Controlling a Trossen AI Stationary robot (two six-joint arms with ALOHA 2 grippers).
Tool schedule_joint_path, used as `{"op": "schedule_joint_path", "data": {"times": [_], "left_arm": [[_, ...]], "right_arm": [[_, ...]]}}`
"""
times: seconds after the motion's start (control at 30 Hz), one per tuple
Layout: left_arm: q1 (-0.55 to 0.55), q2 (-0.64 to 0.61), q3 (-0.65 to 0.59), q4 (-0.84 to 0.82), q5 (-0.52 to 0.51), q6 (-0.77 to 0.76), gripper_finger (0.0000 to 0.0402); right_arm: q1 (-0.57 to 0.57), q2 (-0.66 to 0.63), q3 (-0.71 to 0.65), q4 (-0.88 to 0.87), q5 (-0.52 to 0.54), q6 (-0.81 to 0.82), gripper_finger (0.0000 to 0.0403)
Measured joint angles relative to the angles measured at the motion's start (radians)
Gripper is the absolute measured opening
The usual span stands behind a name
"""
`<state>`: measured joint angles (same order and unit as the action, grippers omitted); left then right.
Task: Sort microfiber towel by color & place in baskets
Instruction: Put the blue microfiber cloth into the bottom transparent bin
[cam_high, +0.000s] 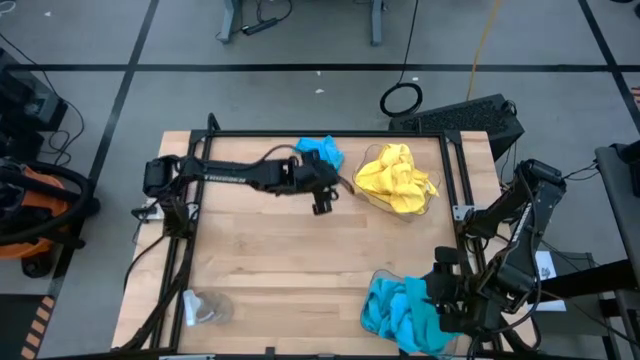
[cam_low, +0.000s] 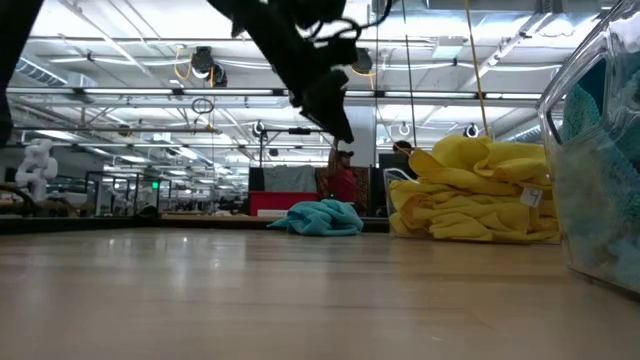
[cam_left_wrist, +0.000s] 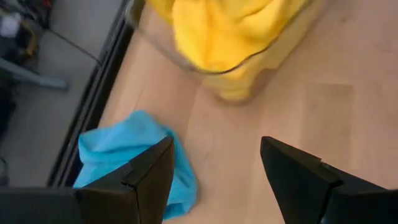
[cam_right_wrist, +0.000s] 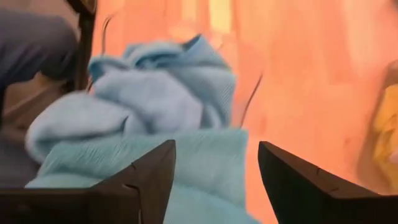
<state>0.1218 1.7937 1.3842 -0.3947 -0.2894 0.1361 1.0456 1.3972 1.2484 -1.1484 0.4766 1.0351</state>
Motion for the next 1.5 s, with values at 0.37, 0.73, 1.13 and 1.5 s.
{"op": "schedule_joint_path", "data": {"times": [0.37,0.73,1.13,1.5], "left_arm": [[0.217,0.155,0.000,0.029,0.094,-0.075,0.0244],[0.303,0.259,0.000,0.075,0.153,-0.145,0.0266],[0.312,0.283,0.002,-0.013,0.203,-0.127,0.0177],[0.261,0.267,0.005,-0.086,0.263,-0.086,0.0015]], "right_arm": [[-0.013,0.000,0.000,0.007,0.175,-0.057,0.0240],[-0.014,0.000,0.000,0.017,0.210,-0.060,0.0235],[-0.023,0.000,0.000,0.044,0.239,-0.079,0.0235],[-0.024,0.000,-0.001,0.062,0.239,-0.076,0.0235]]}}
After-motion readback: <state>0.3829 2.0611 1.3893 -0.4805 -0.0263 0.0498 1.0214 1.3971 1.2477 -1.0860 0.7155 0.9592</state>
